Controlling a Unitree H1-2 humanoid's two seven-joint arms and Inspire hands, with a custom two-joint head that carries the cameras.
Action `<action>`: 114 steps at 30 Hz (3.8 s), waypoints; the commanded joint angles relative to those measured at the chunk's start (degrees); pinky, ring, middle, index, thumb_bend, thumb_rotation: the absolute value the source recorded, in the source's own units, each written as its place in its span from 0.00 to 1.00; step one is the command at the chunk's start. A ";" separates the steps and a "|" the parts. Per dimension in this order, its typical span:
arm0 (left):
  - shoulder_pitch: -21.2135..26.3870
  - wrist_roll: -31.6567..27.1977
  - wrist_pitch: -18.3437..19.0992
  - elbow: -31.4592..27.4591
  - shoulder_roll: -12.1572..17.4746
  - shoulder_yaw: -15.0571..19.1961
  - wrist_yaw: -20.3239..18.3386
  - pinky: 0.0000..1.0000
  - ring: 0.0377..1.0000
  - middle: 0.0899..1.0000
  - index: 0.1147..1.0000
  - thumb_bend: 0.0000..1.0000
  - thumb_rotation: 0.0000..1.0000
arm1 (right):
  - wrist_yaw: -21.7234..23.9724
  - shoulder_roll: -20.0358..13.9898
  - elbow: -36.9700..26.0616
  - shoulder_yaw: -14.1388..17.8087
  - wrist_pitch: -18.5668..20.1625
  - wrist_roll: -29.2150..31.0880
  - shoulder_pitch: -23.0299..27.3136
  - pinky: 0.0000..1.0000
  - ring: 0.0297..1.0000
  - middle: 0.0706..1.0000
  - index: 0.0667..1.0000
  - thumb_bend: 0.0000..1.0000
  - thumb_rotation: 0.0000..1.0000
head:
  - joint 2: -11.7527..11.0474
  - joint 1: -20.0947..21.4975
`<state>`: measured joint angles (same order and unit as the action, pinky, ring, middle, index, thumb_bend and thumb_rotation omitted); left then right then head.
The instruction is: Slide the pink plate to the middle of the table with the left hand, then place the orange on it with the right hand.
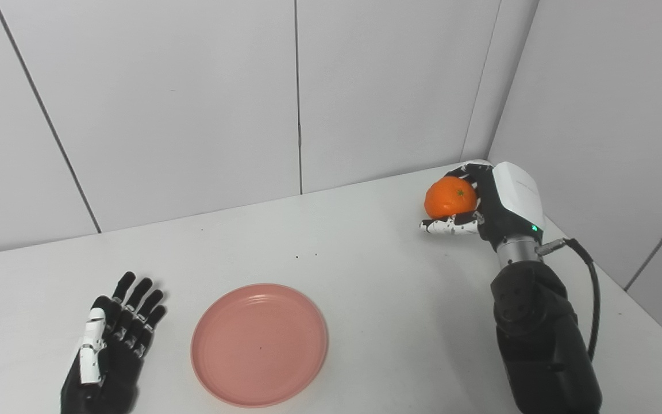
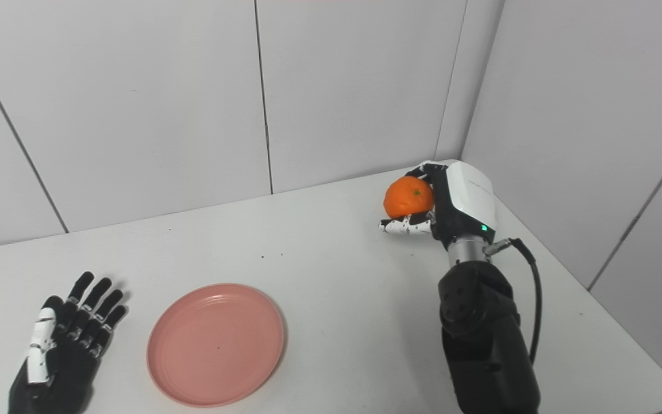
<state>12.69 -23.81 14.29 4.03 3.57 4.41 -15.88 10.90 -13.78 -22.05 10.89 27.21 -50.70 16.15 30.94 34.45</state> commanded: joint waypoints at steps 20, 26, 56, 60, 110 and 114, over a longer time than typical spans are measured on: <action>-2.14 3.36 -1.63 -0.44 -2.61 -1.76 2.97 0.93 0.90 0.91 0.90 0.36 1.00 | 0.41 5.30 -3.92 -14.02 -2.71 -4.47 3.68 0.29 0.35 0.39 0.50 0.52 0.00 | 1.63 -9.81; -2.81 4.89 -1.10 -2.28 -4.10 -2.74 4.88 0.92 0.90 0.90 0.89 0.38 1.00 | -1.34 7.56 -2.42 -18.89 -4.22 -4.11 3.37 0.27 0.33 0.38 0.50 0.52 0.00 | 2.50 -13.58; -2.76 11.45 -1.64 -4.12 -9.37 -6.62 10.09 0.89 0.89 0.90 0.88 0.42 1.00 | -7.11 11.68 11.01 -31.68 -10.16 2.01 -0.73 0.24 0.32 0.38 0.50 0.52 0.00 | 6.74 -31.26; -2.80 12.37 -1.66 -4.24 -9.78 -6.87 10.84 0.88 0.88 0.89 0.87 0.42 1.00 | -7.75 11.49 11.91 -32.15 -11.41 2.87 -1.10 0.26 0.33 0.38 0.49 0.52 0.00 | 6.70 -31.84; -2.80 12.93 -0.37 -5.37 -10.40 -6.80 11.79 0.87 0.87 0.88 0.87 0.42 1.00 | -3.66 8.57 13.71 -36.00 -11.21 -1.06 -0.81 0.76 0.77 0.80 0.81 0.96 0.35 | 7.79 -32.54; -2.69 12.74 -0.60 -5.04 -10.44 -6.63 11.72 0.87 0.87 0.87 0.87 0.42 1.00 | -3.72 8.31 13.34 -35.74 -11.97 -0.35 -0.73 0.79 0.79 0.82 0.84 0.97 0.37 | 7.73 -32.52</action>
<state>9.83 -10.98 12.95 -0.92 -6.36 -2.35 -4.61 7.04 -5.29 -7.27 -25.32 16.73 -51.65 14.24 38.67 2.02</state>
